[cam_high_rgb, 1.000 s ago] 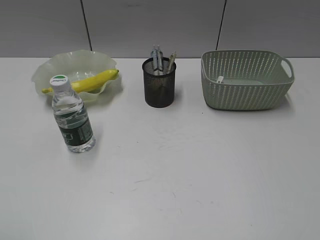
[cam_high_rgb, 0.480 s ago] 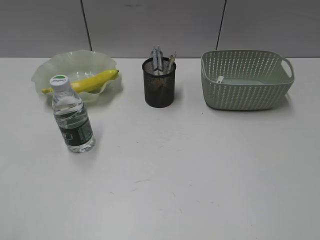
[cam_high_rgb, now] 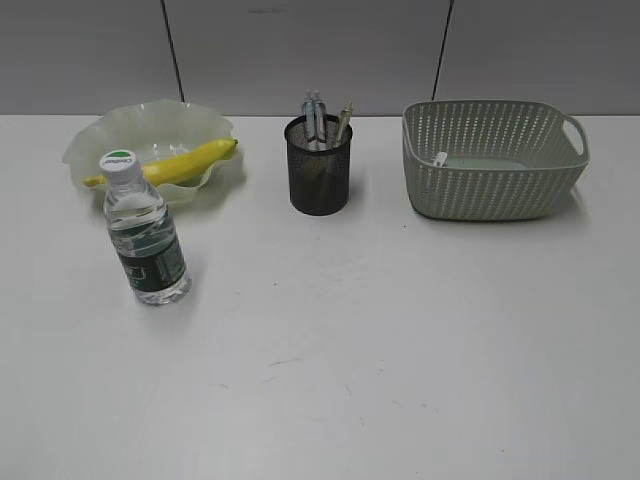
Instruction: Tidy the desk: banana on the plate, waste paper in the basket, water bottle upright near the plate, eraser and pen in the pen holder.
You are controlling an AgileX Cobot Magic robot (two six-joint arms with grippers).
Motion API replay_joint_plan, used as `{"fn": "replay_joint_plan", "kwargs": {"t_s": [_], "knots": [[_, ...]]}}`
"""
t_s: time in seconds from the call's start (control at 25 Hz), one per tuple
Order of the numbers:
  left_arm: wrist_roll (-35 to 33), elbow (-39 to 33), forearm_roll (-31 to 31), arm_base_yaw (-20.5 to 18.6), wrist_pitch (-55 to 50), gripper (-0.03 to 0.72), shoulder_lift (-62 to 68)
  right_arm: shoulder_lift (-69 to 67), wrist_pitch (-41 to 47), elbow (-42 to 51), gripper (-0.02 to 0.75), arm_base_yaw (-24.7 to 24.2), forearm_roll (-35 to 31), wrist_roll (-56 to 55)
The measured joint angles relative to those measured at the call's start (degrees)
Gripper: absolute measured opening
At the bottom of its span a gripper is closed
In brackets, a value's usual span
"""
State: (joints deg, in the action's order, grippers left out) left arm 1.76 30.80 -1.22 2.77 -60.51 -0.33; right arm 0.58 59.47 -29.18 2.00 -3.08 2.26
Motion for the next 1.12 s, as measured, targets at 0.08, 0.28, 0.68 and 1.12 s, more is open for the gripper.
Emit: {"fn": "replay_joint_plan", "kwargs": {"t_s": [0.08, 0.28, 0.68, 1.12], "knots": [[0.0, 0.0, 0.0, 0.0, 0.0, 0.438, 0.0, 0.0, 0.0, 0.0, 0.564, 0.0, 0.0, 0.0], [0.0, 0.0, 0.0, 0.0, 0.0, 0.438, 0.0, 0.0, 0.0, 0.0, 0.564, 0.0, 0.0, 0.0], [0.0, 0.0, 0.0, 0.0, 0.0, 0.438, 0.0, 0.0, 0.0, 0.0, 0.564, 0.0, -0.1, 0.0], [0.0, 0.0, 0.0, 0.0, 0.0, 0.438, 0.0, 0.0, 0.0, 0.0, 0.564, 0.0, -0.1, 0.0]]}}
